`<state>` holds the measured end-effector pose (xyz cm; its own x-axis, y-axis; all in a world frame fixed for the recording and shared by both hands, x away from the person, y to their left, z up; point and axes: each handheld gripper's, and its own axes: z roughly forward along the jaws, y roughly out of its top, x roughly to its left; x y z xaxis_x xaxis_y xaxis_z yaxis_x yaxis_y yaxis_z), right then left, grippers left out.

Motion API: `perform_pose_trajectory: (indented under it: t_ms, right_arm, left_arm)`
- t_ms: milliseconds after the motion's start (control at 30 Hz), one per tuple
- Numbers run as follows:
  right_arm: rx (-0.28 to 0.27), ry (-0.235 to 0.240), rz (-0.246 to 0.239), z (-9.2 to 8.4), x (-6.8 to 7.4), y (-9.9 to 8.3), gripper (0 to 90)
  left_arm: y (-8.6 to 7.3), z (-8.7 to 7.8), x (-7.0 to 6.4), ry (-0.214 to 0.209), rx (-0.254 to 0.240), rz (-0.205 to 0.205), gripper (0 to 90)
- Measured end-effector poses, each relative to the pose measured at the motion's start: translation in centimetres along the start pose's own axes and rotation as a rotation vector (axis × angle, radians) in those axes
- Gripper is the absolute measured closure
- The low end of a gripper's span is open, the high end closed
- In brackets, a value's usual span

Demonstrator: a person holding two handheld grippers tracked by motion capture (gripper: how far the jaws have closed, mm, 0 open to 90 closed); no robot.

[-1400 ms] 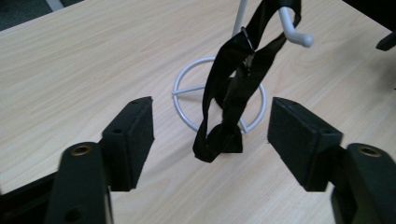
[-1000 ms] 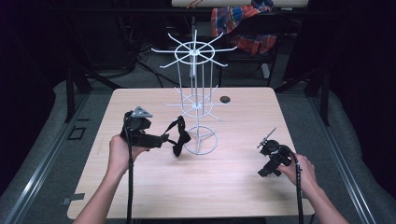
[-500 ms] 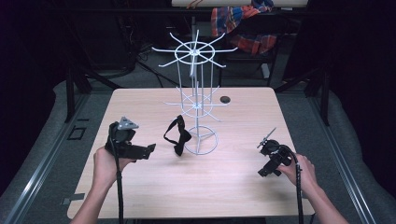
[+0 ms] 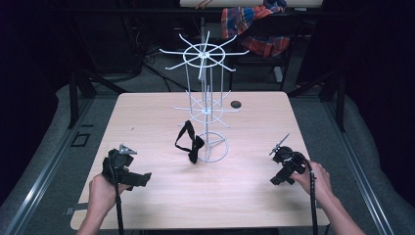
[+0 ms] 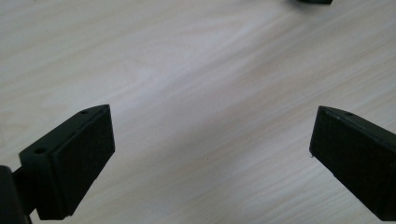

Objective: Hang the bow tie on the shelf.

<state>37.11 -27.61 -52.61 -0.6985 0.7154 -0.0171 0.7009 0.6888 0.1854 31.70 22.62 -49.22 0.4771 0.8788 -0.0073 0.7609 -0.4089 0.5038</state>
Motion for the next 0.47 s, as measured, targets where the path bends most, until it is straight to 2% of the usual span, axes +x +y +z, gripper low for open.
perform_pose_trajectory:
  t_ms: [167,233,300,433,467]
  right_arm:
    - [-0.004,0.0,-0.002,0.0,0.1,0.0,10.5]
    - [0.02,-0.007,-0.018,-0.2,0.0,0.1,10.5]
    - [0.018,-0.006,-0.018,-0.2,0.0,0.1,10.5]
    - [0.022,-0.006,-0.019,-0.2,0.0,0.2,10.6]
    - [0.008,0.0,-0.008,-0.1,0.0,0.1,10.6]
  left_arm:
    - [-0.2,2.0,0.3,0.0,0.081,0.007,0.0]
    - [-0.3,2.6,0.6,-0.005,0.121,0.013,0.0]
    - [-0.4,2.9,0.8,-0.015,0.142,0.01,0.0]
    - [-0.3,3.3,0.9,-0.018,0.141,0.008,0.0]
    - [-0.2,3.2,0.9,-0.017,0.141,0.015,0.0]
